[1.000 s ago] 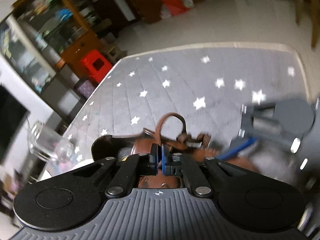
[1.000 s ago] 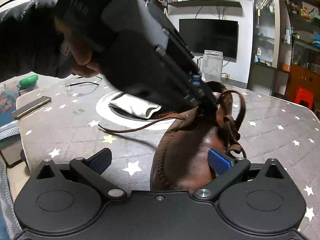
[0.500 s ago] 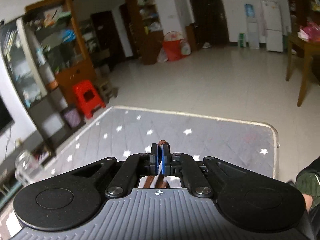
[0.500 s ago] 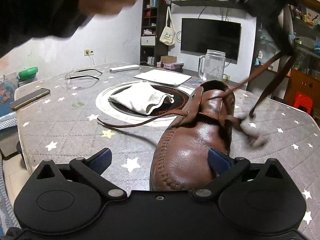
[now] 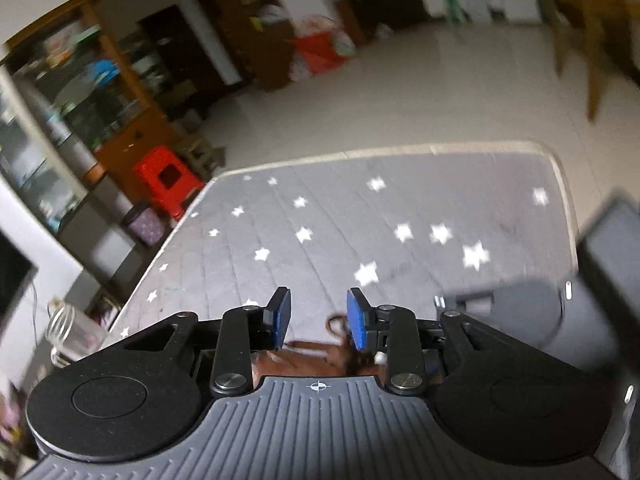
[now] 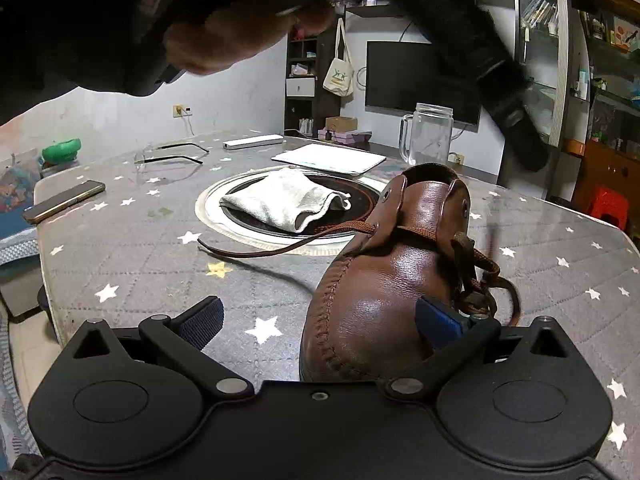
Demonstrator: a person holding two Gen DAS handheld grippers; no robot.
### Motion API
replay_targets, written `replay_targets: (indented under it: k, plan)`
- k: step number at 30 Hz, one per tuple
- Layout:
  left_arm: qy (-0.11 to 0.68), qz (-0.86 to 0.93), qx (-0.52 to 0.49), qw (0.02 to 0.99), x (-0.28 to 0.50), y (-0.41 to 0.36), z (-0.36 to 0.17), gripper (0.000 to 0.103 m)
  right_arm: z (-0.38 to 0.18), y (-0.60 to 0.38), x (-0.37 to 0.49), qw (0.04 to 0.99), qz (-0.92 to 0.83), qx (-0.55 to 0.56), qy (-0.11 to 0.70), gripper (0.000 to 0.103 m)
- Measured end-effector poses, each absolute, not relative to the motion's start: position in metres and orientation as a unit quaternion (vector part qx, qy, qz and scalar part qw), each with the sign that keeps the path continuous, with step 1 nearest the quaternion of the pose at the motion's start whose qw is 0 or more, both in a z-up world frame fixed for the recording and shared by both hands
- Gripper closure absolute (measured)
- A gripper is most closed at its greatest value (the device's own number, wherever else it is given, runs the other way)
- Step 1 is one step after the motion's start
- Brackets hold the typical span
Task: Lace up shoes with both hands
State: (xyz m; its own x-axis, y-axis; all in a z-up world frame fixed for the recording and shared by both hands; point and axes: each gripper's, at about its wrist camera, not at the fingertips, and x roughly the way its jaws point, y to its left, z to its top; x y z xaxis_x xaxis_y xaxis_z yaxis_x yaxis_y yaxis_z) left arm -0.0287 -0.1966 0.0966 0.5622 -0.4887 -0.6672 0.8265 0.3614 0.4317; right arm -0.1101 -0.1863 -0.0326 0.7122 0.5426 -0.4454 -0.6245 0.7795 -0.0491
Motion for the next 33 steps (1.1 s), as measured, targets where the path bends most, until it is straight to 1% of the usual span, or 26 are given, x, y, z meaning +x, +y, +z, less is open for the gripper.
replay_targets:
  k: [7,15,17,18,19,22,29,30,33]
  plan:
    - [0.256,-0.413,0.423,0.765,-0.015,-0.202,0.068,0.071,-0.033,-0.187,-0.109,0.919,0.321,-0.097,0.209,0.000]
    - [0.265,-0.396,0.462,0.748,-0.003,-0.206,0.053,0.071,-0.033,-0.191,-0.110,0.918,0.325,-0.093,0.208,0.000]
    - [0.270,-0.395,0.464,0.745,-0.001,-0.207,0.051,0.078,-0.033,-0.192,-0.111,0.918,0.326,-0.094,0.208,0.000]
    - [0.272,-0.394,0.461,0.747,0.000,-0.207,0.050,0.084,-0.033,-0.192,-0.111,0.918,0.326,-0.094,0.207,0.000]
    - [0.274,-0.392,0.459,0.749,0.001,-0.206,0.049,0.085,-0.033,-0.192,-0.111,0.918,0.326,-0.094,0.207,0.000]
    - [0.277,-0.386,0.448,0.758,0.002,-0.207,0.050,0.090,-0.033,-0.192,-0.111,0.918,0.326,-0.095,0.206,0.000]
    - [0.309,-0.373,0.345,0.804,0.017,-0.201,0.060,0.093,-0.034,-0.192,-0.112,0.919,0.324,-0.095,0.202,0.000]
    - [0.316,-0.373,0.317,0.813,0.023,-0.200,0.065,0.093,-0.034,-0.192,-0.113,0.920,0.323,-0.096,0.201,0.000]
    - [0.317,-0.371,0.293,0.822,0.027,-0.196,0.072,0.094,-0.035,-0.190,-0.113,0.921,0.321,-0.100,0.198,0.000]
